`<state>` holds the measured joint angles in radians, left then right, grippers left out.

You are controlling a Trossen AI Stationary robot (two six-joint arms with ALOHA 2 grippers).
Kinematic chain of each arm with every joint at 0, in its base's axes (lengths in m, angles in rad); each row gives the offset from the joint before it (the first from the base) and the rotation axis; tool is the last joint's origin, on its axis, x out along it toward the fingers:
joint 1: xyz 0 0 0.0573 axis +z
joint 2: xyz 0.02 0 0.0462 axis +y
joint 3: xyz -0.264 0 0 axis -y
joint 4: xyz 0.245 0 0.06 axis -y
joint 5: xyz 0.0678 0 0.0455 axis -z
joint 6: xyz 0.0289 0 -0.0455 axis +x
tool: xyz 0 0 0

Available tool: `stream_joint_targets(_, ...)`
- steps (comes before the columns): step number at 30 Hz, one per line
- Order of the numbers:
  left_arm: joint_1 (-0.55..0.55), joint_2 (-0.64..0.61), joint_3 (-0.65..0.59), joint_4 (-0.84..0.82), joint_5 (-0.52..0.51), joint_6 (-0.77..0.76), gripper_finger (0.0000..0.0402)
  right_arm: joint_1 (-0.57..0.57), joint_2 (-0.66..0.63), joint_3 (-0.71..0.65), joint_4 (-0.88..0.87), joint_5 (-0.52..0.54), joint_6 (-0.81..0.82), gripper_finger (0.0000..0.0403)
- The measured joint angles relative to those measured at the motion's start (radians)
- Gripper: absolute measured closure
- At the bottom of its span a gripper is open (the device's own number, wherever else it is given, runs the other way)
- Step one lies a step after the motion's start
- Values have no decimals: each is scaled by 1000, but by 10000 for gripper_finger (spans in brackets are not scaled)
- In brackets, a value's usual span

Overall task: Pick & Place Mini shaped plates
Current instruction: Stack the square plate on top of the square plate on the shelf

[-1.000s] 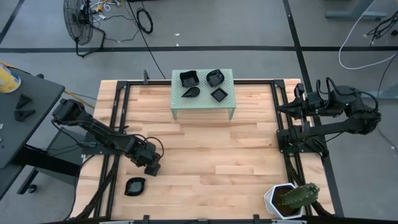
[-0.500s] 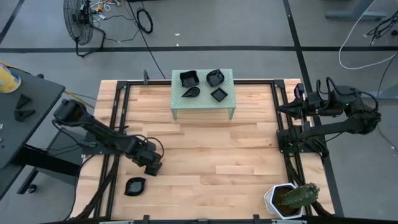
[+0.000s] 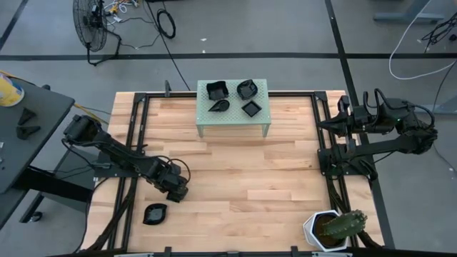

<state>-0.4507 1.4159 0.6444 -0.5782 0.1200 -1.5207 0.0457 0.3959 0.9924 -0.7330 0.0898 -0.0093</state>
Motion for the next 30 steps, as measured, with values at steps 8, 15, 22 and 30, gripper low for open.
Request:
stream_joint_targets(8,0,0,3,-7,1,-13,280,0,0,0,0,0,0,399)
stream_joint_targets(15,0,0,3,-8,8,-12,317,0,0,0,0,0,0,399)
stream_joint_targets(22,0,0,3,-9,8,12,350,0,0,0,0,0,0,399)
stream_joint_targets(30,0,-1,4,-8,25,25,383,0,0,0,0,0,0,399)
